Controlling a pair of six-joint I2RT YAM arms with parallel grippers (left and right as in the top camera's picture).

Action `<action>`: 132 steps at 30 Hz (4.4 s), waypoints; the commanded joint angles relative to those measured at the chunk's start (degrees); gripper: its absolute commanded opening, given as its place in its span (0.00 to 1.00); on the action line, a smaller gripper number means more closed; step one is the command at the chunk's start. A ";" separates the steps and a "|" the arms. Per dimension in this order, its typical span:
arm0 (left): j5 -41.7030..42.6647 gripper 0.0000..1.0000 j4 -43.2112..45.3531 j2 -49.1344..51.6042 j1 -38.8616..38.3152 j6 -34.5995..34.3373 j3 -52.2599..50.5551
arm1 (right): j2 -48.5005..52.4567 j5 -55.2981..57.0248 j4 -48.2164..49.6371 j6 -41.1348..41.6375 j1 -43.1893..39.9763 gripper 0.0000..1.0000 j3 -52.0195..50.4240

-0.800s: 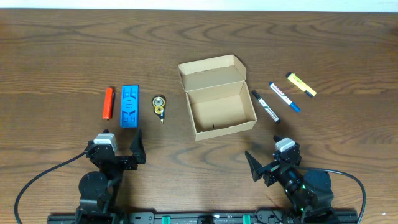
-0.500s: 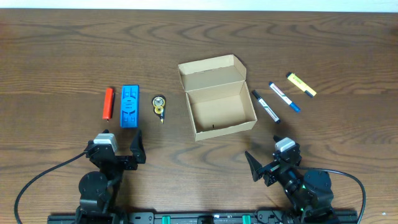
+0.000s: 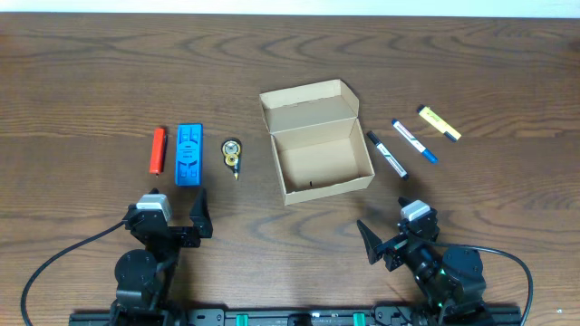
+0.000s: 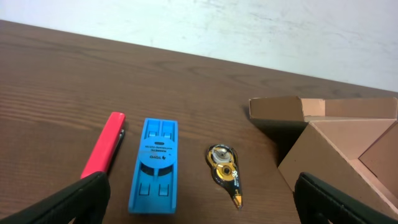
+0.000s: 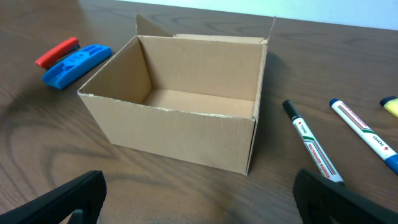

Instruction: Pack container

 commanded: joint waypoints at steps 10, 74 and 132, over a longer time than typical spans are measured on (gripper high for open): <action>-0.02 0.95 -1.66 -0.37 0.11 0.17 -1.09 | -0.44 -0.26 -0.07 -0.46 1.11 0.99 -0.31; -11.54 0.95 -0.31 73.85 0.09 6.23 34.93 | -0.44 -0.26 -0.07 -0.46 1.11 0.99 -0.31; -4.31 0.77 17.18 95.60 4.57 6.01 35.23 | -0.44 -0.26 -0.07 -0.46 1.11 0.99 -0.31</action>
